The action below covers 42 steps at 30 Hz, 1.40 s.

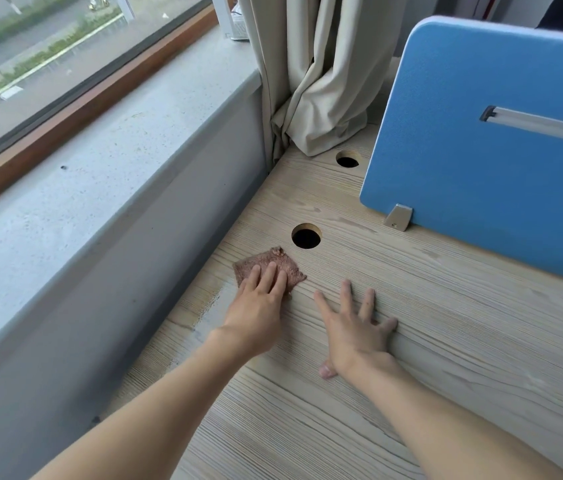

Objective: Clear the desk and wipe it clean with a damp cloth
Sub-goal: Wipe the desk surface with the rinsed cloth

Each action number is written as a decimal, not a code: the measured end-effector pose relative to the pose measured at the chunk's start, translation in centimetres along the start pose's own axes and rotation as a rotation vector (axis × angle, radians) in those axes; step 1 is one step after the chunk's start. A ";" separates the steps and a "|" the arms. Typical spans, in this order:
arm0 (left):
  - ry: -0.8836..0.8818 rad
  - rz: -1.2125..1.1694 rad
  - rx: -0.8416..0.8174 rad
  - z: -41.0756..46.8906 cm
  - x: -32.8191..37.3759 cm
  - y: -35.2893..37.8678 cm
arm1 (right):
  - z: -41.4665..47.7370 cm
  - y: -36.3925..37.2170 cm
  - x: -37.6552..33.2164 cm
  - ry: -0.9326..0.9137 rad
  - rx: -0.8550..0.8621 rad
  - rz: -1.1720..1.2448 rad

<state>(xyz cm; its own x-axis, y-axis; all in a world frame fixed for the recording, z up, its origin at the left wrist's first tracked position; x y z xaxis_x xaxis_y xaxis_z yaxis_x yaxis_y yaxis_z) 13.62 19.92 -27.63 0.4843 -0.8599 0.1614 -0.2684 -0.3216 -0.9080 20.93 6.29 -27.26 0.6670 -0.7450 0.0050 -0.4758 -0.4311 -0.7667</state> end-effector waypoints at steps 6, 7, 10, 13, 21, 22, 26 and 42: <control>-0.031 -0.027 -0.022 0.2 -2.1 -0.7 | 0.1 0.2 0.2 -0.004 -0.012 0.002; -0.066 -0.043 -0.021 0.6 -2.4 -0.9 | 0.1 0.3 0.2 -0.001 -0.013 -0.002; -0.076 -0.044 -0.007 0.0 -1.4 -0.2 | 0.2 0.3 0.1 0.000 -0.014 -0.004; -0.012 -0.031 -0.014 -1.6 -1.3 0.7 | 0.0 0.1 0.0 -0.004 -0.012 -0.011; -0.122 -0.105 0.000 0.3 -4.1 -0.9 | -2.1 1.4 -1.8 -0.098 0.004 -0.029; -0.084 -0.097 -0.007 -0.3 -3.8 -0.3 | -2.3 2.0 -2.3 -0.085 -0.057 -0.008; -0.051 -0.120 -0.007 -1.1 -4.9 0.0 | -2.2 2.7 -3.2 -0.081 -0.083 -0.023; -0.148 -0.158 0.028 0.3 -6.7 -1.3 | -2.2 2.6 -3.3 -0.062 -0.102 -0.011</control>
<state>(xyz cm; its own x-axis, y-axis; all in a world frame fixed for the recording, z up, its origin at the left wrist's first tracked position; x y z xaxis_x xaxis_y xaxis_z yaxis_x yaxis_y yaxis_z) 10.97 26.18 -27.61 0.6359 -0.7316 0.2457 -0.1577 -0.4349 -0.8866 16.26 6.46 -27.87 0.7055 -0.7081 -0.0288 -0.5215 -0.4911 -0.6978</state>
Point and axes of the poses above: each hand's wrist, its own z-axis towards the middle knuckle, its own y-axis out of the palm, x = y × z, the point moved 5 cm from there along z, towards the middle knuckle, and after that the axes turned 2 degrees about -z, right-handed, at the moved point
